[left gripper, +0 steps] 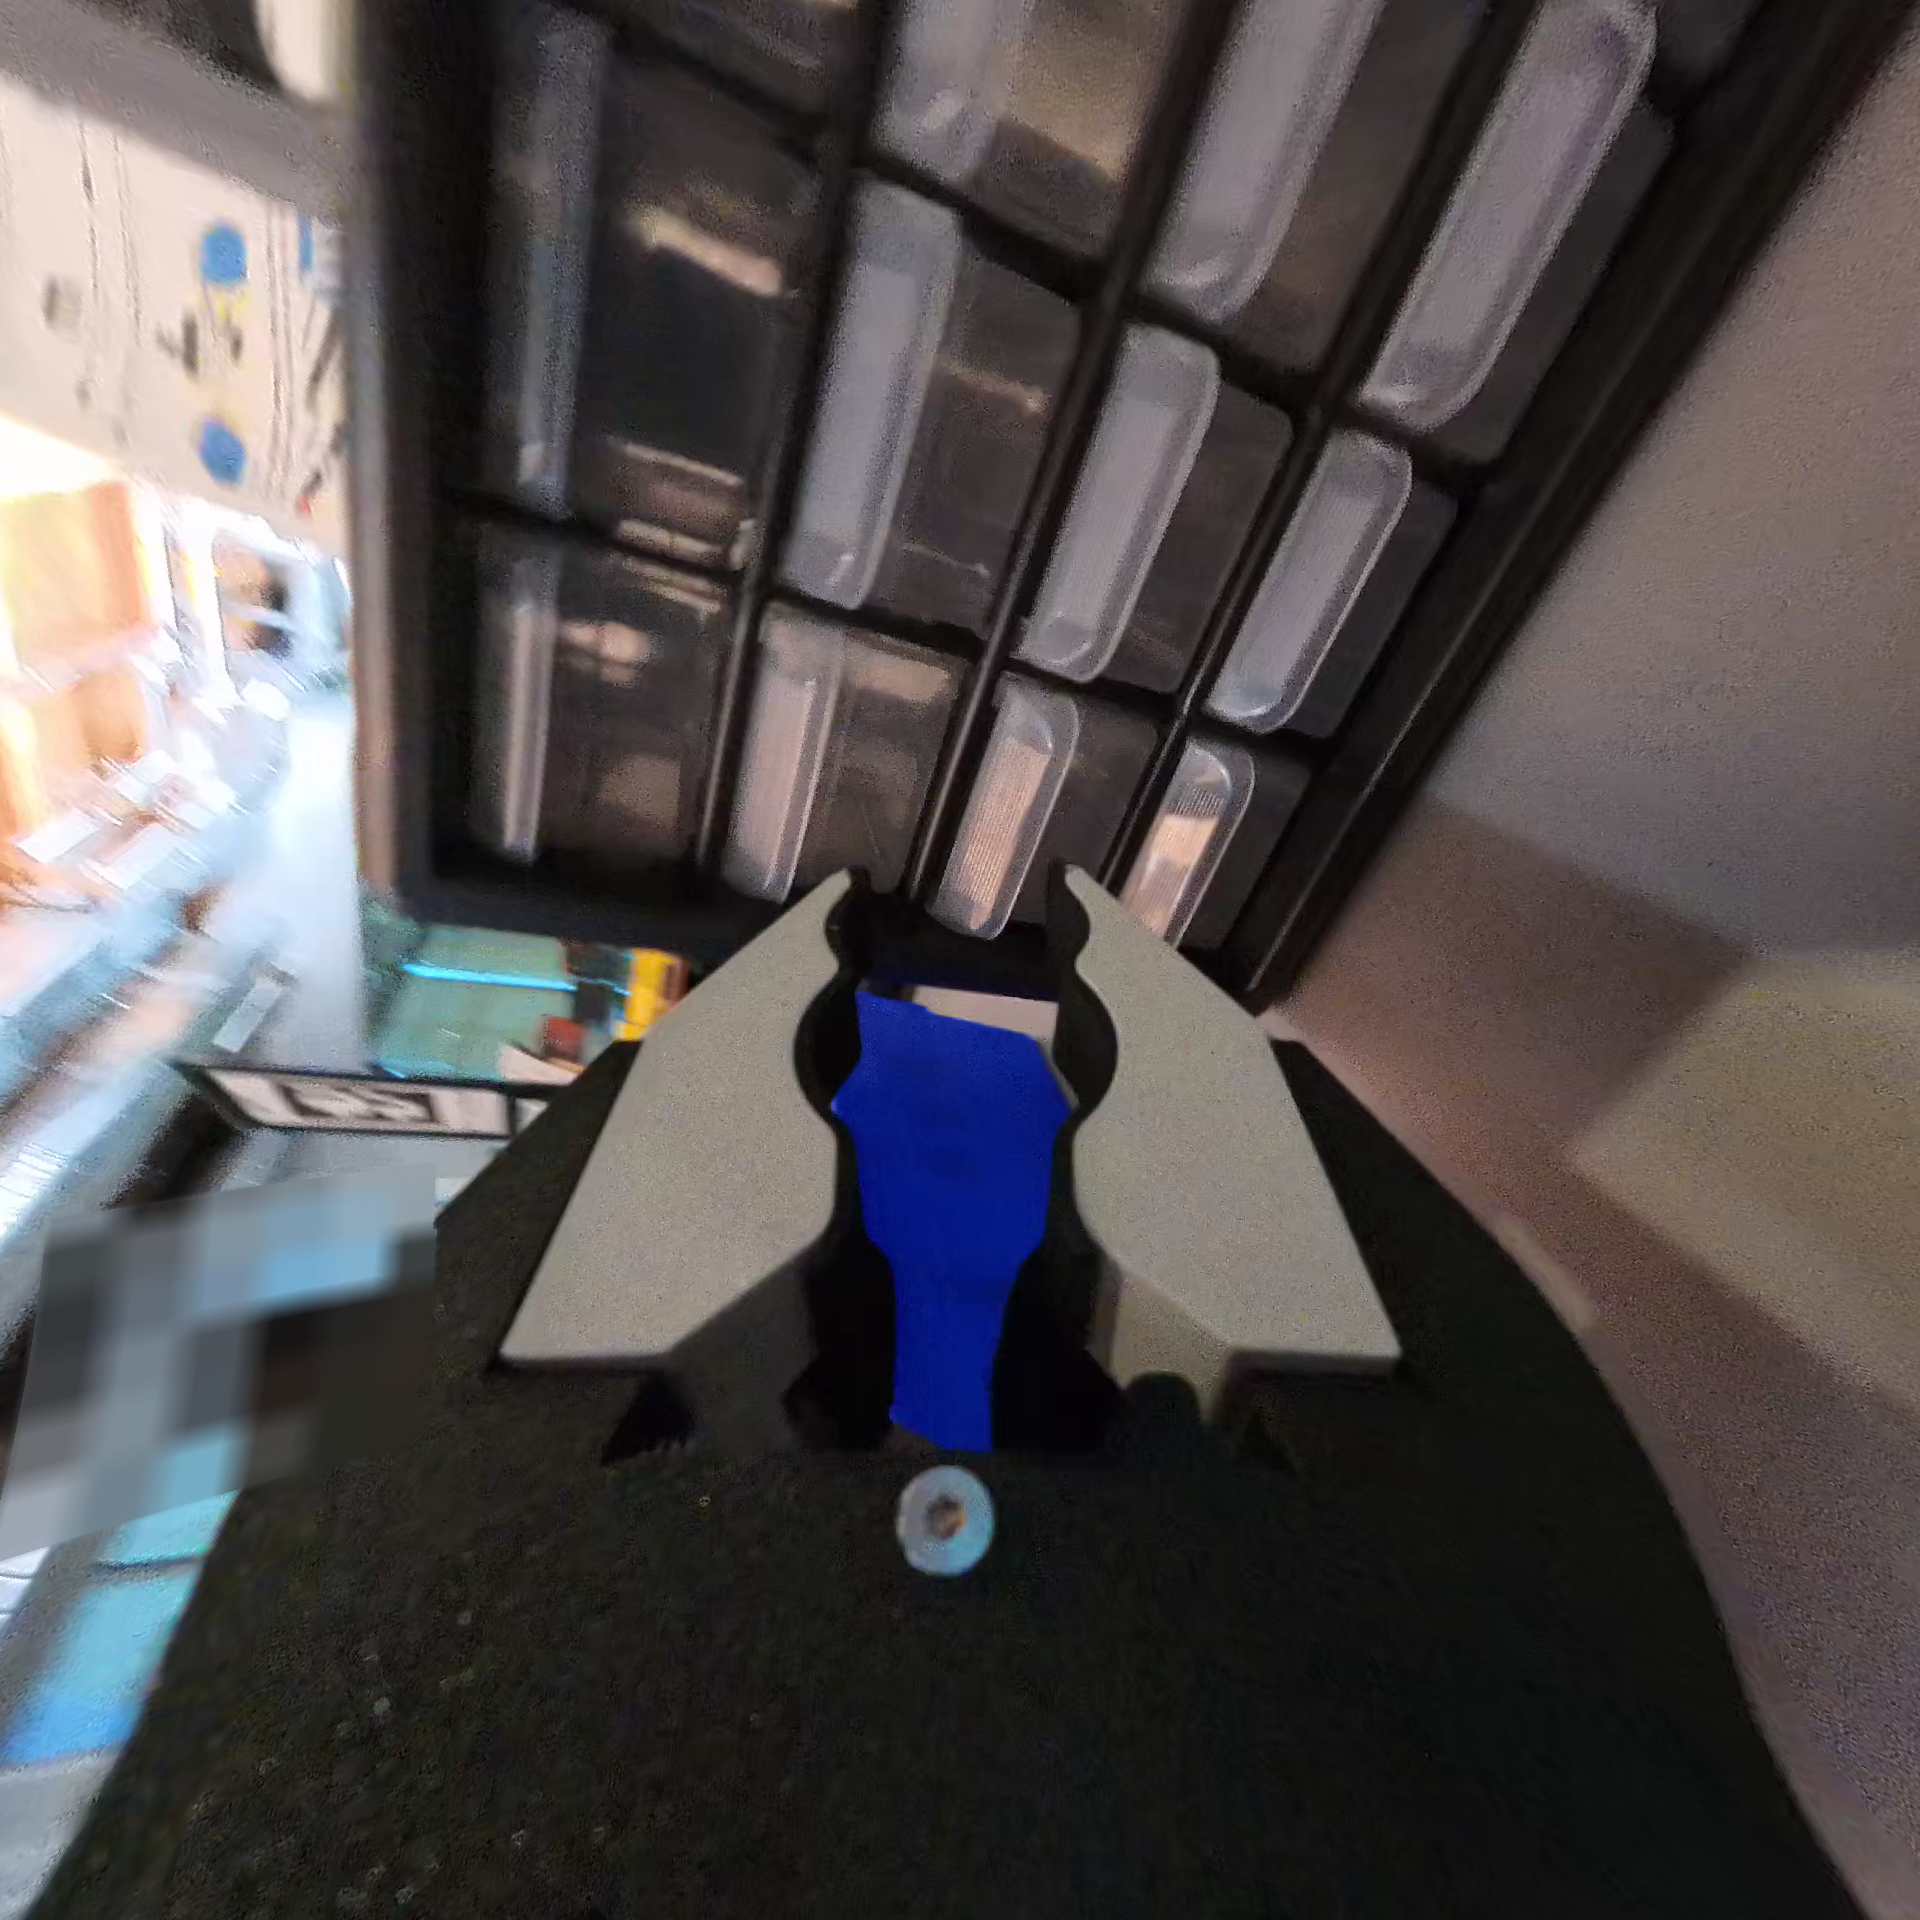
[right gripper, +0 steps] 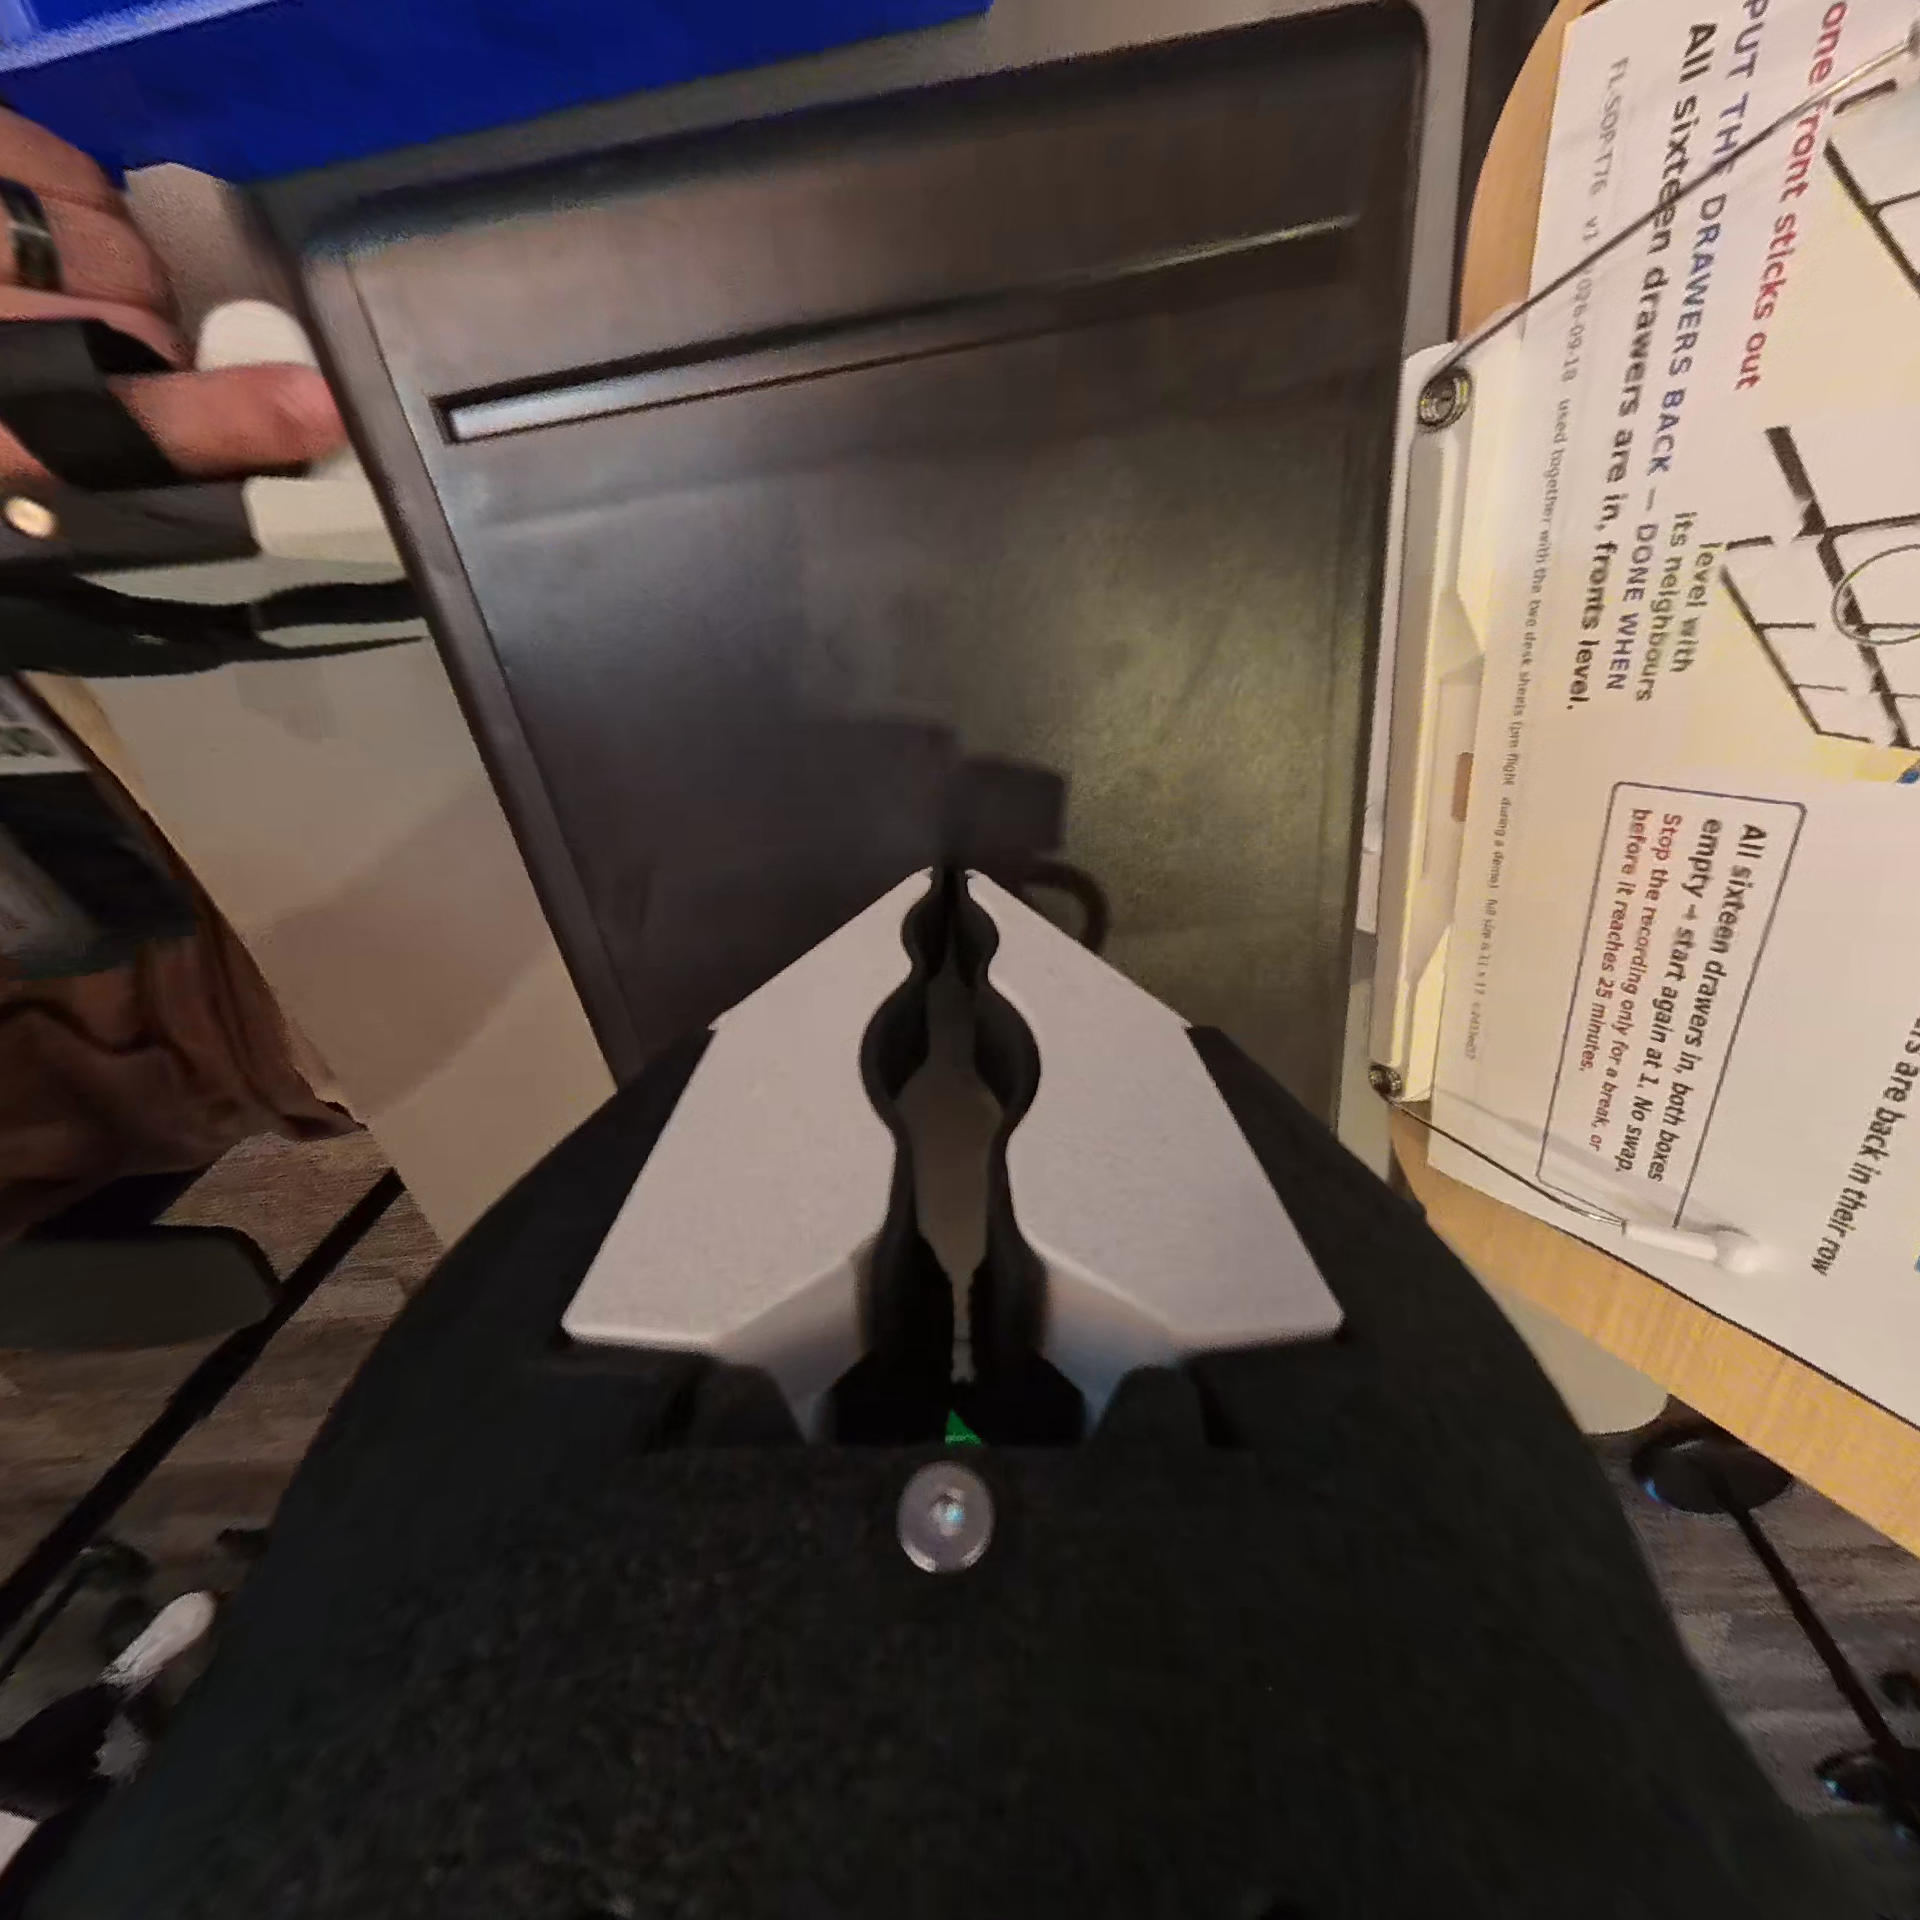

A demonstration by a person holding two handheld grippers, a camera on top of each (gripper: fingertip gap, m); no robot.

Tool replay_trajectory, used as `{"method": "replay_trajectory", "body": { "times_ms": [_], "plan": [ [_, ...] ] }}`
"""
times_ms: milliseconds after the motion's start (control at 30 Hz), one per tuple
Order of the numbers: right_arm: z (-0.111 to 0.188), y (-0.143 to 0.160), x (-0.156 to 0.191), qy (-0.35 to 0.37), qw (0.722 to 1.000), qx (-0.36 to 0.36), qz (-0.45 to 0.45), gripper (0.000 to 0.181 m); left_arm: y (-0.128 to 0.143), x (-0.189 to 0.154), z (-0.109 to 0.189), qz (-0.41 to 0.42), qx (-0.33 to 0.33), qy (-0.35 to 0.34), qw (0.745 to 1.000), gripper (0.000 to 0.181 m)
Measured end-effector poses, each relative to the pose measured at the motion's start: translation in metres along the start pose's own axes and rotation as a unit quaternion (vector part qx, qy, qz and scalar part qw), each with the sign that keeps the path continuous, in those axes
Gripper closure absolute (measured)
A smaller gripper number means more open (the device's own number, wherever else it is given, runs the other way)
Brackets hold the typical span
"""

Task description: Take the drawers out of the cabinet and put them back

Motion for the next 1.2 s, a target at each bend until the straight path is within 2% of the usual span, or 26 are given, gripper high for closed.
{"method": "replay_trajectory", "body": {
  "times_ms": [200, 400, 567, 867, 1200],
  "plan": [
    [0.0, -0.001, 0.0, 0.002, 1.0, 0.007, -0.004, 0.181, 0.007, -0.019, -0.02, -0.157, -0.018, -0.042, 0.987, 0.15],
    [0.0, 0.0, -0.001, -0.011, 1.0, -0.017, -0.019, 0.181, 0.003, -0.014, -0.025, -0.195, -0.004, -0.087, 0.977, 0.169],
    [0.0, 0.001, -0.001, -0.016, 0.999, -0.035, -0.024, 0.181, 0.001, -0.014, -0.026, -0.253, -0.003, -0.111, 0.961, 0.171],
    [0.0, 0.001, -0.001, -0.006, 0.999, -0.036, -0.032, 0.181, 0.001, -0.016, -0.011, -0.26, -0.007, -0.114, 0.959, 0.173],
    [0.0, 0.001, -0.001, 0.003, 0.998, -0.033, -0.05, 0.181, 0.001, -0.02, 0.033, -0.256, -0.044, -0.117, 0.959, 0.173]
  ]
}}
Point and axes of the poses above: each gripper's, where its closed fingertips meet, z back along the fingers, y out of its underside, x = y × z across the jaws, the point moved 3 cm from there along z, back along the fingers, and after that the axes turned 8 degrees about -y, right-handed, at the moved point
